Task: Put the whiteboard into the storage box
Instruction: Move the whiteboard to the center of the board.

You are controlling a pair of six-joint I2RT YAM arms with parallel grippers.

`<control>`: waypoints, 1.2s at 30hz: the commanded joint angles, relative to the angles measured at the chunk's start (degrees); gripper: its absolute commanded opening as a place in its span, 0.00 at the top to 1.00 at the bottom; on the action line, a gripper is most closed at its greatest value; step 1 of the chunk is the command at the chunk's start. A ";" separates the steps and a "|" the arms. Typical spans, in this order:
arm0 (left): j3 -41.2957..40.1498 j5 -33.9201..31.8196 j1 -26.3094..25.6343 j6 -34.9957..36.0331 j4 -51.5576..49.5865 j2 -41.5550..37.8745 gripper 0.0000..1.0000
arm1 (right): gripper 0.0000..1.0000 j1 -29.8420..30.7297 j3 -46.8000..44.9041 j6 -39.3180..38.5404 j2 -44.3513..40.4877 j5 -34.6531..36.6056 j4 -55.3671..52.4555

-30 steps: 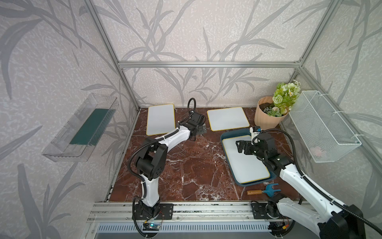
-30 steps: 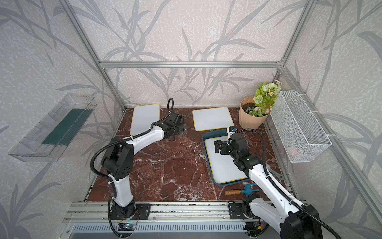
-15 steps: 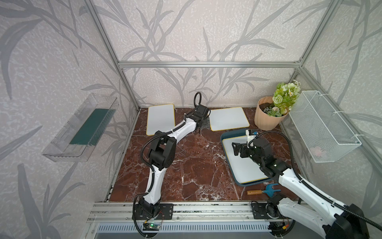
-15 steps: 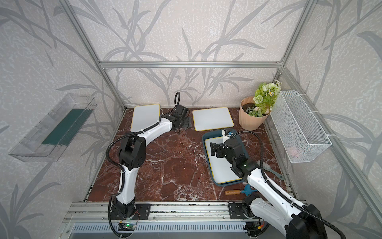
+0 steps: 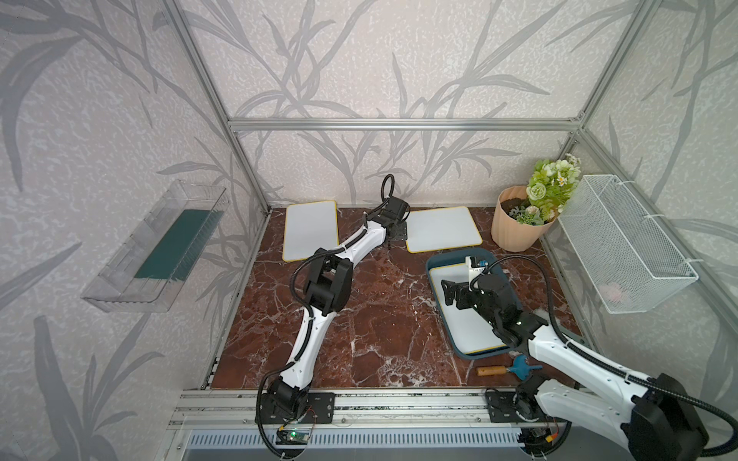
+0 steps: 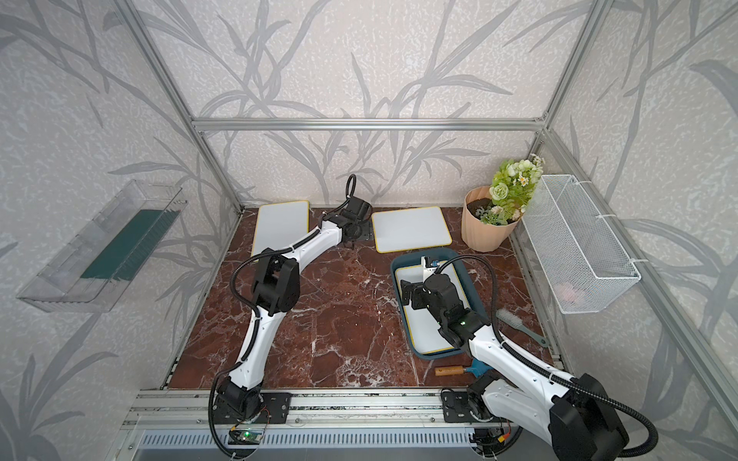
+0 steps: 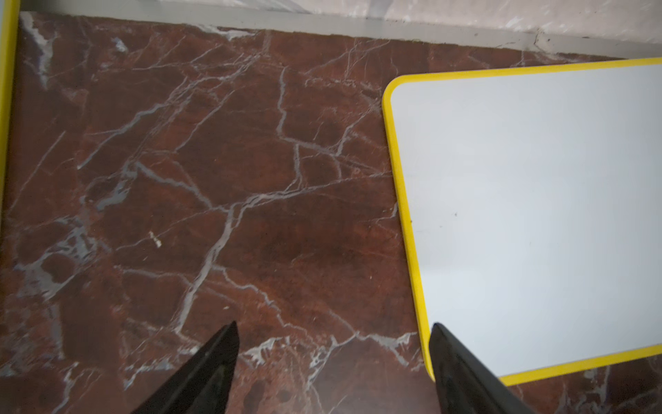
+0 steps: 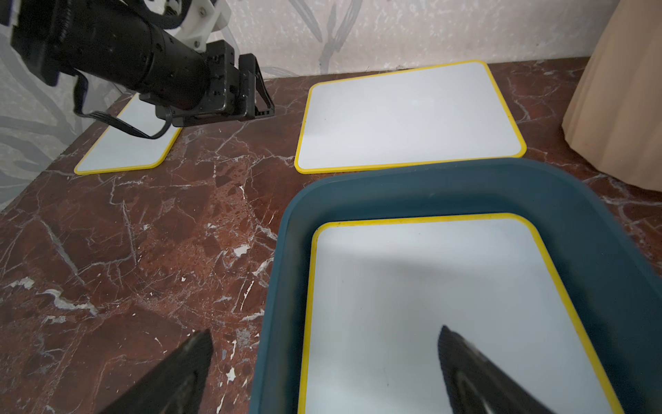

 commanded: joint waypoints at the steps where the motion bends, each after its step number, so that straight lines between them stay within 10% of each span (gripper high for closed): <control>1: 5.47 0.15 -0.47 1.18 -4.67 3.61 0.18 | 0.01 0.53 -0.56 -0.31 0.41 1.52 2.98; 36: 25.54 -5.00 -3.31 8.76 -21.69 19.20 0.21 | 0.01 1.20 -3.05 0.47 -0.69 1.19 6.14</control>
